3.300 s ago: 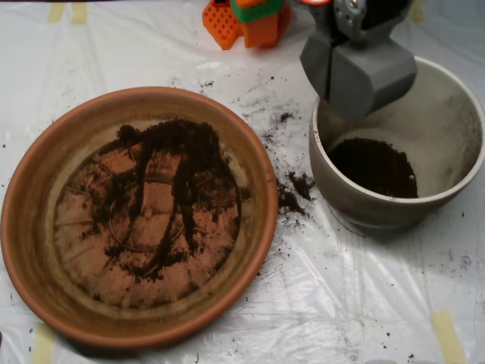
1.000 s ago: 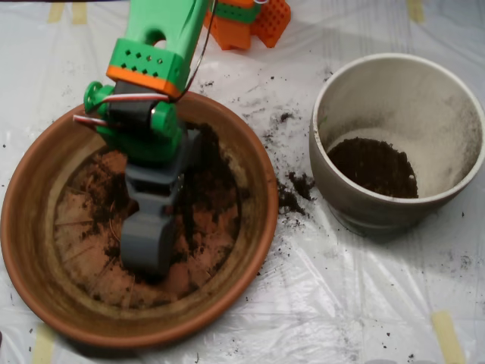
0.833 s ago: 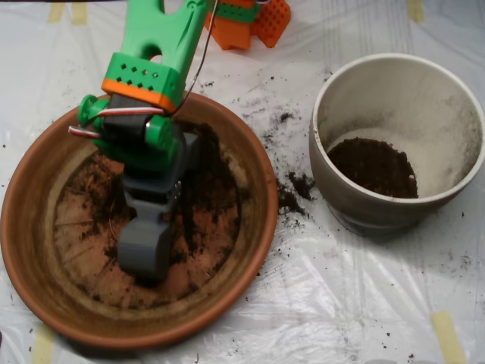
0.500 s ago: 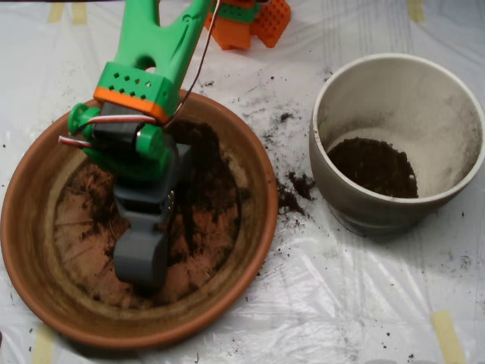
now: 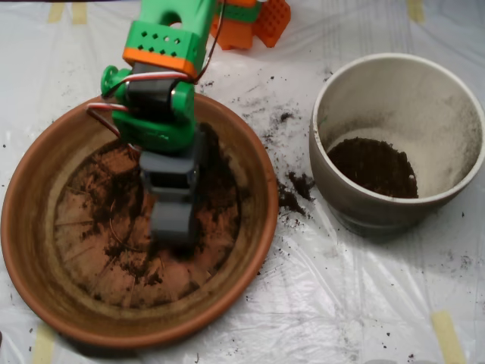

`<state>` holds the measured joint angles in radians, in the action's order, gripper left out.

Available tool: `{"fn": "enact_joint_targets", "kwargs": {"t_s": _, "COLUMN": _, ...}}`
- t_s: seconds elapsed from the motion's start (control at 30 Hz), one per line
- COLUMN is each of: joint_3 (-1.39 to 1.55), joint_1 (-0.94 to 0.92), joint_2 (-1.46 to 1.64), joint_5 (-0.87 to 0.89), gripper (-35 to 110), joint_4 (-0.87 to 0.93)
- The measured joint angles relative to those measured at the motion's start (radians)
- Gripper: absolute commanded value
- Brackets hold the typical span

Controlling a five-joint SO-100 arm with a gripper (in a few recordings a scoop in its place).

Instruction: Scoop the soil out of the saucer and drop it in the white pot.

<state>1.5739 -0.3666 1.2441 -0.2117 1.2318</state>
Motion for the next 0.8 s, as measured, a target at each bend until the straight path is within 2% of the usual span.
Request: {"fn": "enact_joint_targets", "kwargs": {"t_s": 0.8, "joint_3": 0.252, "joint_1": -0.052, "joint_2": 0.169, "joint_5": -0.176, "gripper": 8, "joint_4": -0.055}}
